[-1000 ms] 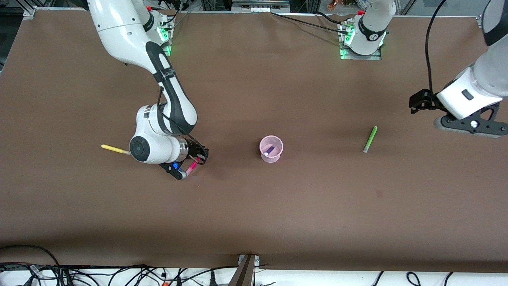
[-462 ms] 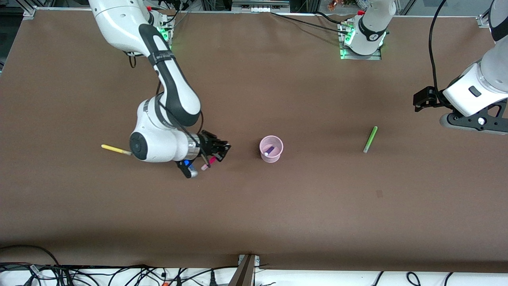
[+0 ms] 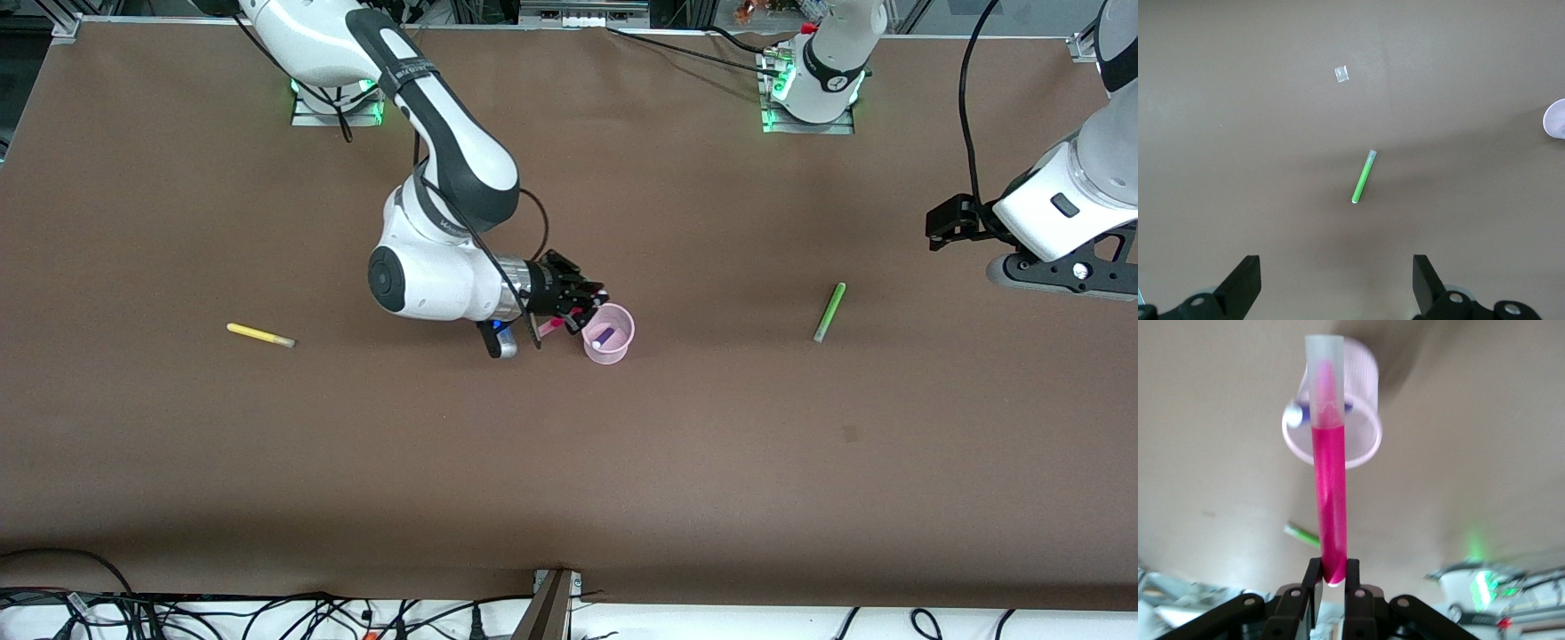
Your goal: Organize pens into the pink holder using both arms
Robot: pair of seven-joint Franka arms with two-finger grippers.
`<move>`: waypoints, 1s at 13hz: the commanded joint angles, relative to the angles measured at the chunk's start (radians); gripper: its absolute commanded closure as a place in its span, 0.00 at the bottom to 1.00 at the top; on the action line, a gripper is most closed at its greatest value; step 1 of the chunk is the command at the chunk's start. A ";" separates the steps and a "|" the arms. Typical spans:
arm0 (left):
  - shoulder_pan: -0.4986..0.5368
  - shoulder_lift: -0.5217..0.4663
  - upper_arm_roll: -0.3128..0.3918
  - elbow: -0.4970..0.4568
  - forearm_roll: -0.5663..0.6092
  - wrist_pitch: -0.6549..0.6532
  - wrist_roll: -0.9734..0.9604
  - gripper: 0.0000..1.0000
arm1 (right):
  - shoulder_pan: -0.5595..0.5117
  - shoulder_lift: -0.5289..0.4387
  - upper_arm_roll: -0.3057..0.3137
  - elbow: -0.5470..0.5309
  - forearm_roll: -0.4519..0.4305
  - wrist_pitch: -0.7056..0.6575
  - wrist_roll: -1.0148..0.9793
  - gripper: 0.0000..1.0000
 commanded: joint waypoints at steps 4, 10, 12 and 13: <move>-0.018 -0.049 0.042 -0.004 0.015 -0.010 -0.010 0.00 | 0.085 0.066 0.017 0.008 0.248 0.227 0.039 1.00; -0.305 -0.236 0.502 -0.233 -0.183 0.143 -0.012 0.00 | 0.105 0.115 0.019 0.009 0.368 0.290 0.020 1.00; -0.331 -0.293 0.541 -0.313 -0.209 0.174 -0.021 0.00 | 0.105 0.132 0.019 0.014 0.368 0.290 0.013 1.00; -0.364 -0.318 0.579 -0.353 -0.211 0.212 -0.029 0.00 | 0.105 0.138 0.020 0.014 0.371 0.292 0.000 1.00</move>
